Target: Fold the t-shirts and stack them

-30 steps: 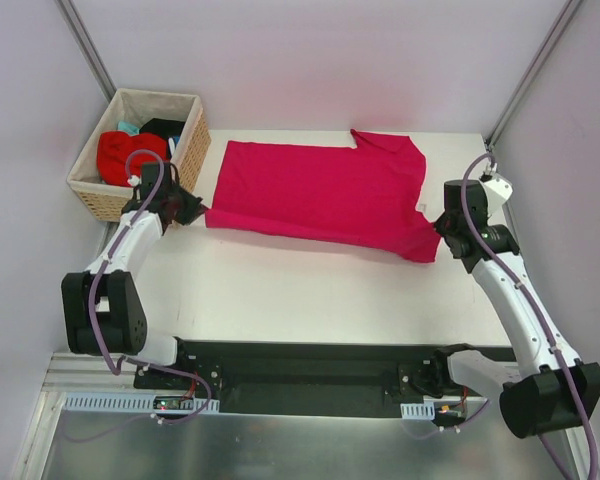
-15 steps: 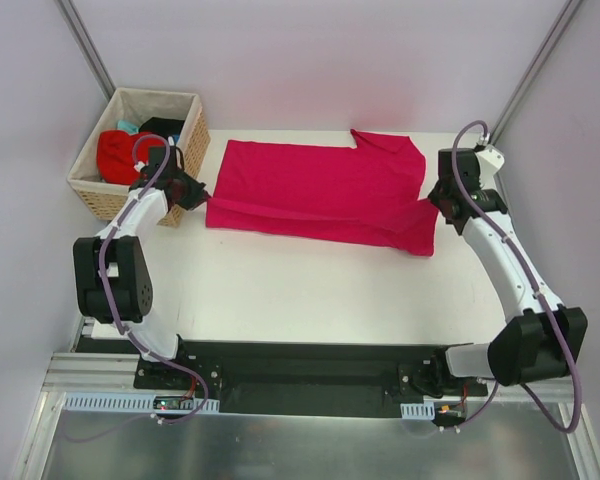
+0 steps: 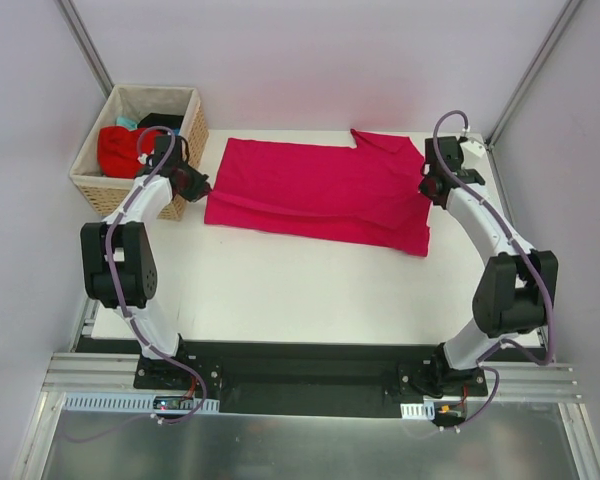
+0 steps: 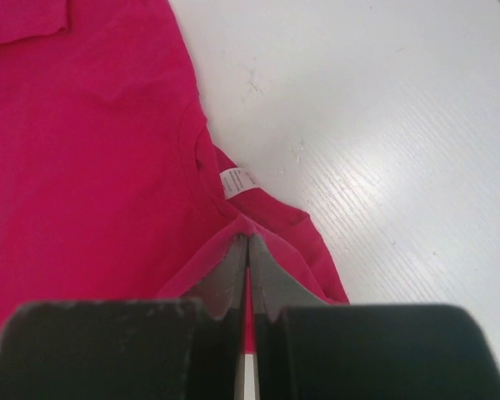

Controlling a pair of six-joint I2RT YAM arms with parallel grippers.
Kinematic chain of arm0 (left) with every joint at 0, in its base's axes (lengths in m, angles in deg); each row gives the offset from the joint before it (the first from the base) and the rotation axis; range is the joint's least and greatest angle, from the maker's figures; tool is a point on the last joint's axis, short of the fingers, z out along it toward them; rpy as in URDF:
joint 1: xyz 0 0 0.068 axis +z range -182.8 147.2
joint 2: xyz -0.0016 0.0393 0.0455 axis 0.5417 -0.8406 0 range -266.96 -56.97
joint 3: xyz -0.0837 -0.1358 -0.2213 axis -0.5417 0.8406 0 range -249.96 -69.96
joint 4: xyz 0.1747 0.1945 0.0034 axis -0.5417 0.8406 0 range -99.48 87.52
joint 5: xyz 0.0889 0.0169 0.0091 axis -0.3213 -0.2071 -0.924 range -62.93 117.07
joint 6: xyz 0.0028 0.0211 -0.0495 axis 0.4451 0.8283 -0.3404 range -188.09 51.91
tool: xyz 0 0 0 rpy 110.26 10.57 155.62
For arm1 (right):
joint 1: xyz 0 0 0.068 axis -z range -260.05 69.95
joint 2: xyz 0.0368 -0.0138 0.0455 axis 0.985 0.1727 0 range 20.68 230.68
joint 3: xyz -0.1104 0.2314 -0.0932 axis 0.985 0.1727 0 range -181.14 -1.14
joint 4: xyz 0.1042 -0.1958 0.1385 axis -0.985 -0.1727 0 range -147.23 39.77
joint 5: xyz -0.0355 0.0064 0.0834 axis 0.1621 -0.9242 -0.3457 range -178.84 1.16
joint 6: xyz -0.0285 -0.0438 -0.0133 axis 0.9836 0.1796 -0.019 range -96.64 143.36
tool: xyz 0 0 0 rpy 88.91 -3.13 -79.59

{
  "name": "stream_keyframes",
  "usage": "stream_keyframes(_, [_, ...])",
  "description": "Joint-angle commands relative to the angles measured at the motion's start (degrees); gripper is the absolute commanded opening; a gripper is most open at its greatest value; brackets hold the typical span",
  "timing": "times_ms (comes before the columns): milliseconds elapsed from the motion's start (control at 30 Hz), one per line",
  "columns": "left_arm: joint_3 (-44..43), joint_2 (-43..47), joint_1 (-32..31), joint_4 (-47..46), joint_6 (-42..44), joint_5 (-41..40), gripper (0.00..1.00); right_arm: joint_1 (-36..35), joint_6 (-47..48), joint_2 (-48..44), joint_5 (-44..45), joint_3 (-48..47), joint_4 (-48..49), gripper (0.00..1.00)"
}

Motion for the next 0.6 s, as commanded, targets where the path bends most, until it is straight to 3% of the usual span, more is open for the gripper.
stream_keyframes(0, [-2.2,-6.0,0.2,-3.3,0.7,-0.6,0.0,0.5,0.5,3.7,0.4,-4.5,2.8,0.01])
stream_keyframes(233, [-3.6,-9.1,-0.6,-3.4,0.4,-3.2,0.0,1.0,1.1,9.4,0.7,-9.4,3.7,0.01])
stream_keyframes(367, [-4.1,-10.0,-1.2,-3.4,0.3,-4.8,0.05,1.3,1.5,11.9,0.7,-12.0,3.9,0.01])
stream_keyframes(467, [-4.2,-10.0,-1.6,-3.3,0.3,-7.1,0.21,1.3,1.9,13.7,0.9,-13.4,4.1,0.01])
stream_keyframes(500, [-4.0,-10.0,-1.7,-3.3,0.1,-7.6,0.32,1.3,2.0,14.0,0.9,-13.6,4.2,0.01])
stream_keyframes(533, [-4.0,-10.0,-1.7,-3.3,0.0,-8.3,0.54,1.3,2.0,14.6,0.9,-13.7,4.6,0.01])
stream_keyframes(567, [-4.1,-10.0,-1.7,-3.3,0.0,-9.1,0.64,1.3,2.0,15.0,1.0,-13.9,4.7,0.01])
